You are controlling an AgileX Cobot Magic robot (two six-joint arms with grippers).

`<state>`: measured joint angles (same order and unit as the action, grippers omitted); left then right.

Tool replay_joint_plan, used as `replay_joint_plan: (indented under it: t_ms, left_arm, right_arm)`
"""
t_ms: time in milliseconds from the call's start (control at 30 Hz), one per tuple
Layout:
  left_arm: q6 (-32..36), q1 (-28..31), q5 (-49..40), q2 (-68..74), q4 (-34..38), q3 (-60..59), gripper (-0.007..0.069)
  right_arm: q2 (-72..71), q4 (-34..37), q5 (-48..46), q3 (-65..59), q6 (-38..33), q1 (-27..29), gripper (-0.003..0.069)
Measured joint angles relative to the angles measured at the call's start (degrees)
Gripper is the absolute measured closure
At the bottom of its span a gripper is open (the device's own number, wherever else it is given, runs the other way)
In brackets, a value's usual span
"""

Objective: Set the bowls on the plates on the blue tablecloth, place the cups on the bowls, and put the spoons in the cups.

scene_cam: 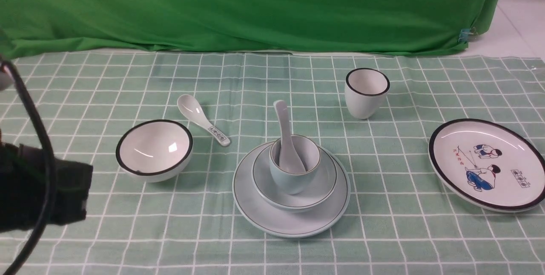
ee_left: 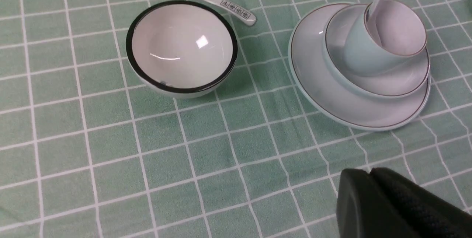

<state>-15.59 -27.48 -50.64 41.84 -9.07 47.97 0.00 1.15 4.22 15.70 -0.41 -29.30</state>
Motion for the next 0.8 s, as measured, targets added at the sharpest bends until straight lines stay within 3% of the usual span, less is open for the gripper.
replay_joint_plan:
  t_ms: [367, 800]
  left_arm:
    - [-2.39, 0.0, 10.64, -20.64, 0.41, -14.36, 0.0615]
    - [-1.44, 0.0, 11.81, -22.26, 1.31, -15.12, 0.0615]
  right_arm:
    - [-0.03, 0.0, 0.72, -0.05, -0.02, 0.0, 0.0575]
    - [-0.03, 0.0, 0.72, -0.05, -0.02, 0.0, 0.0538]
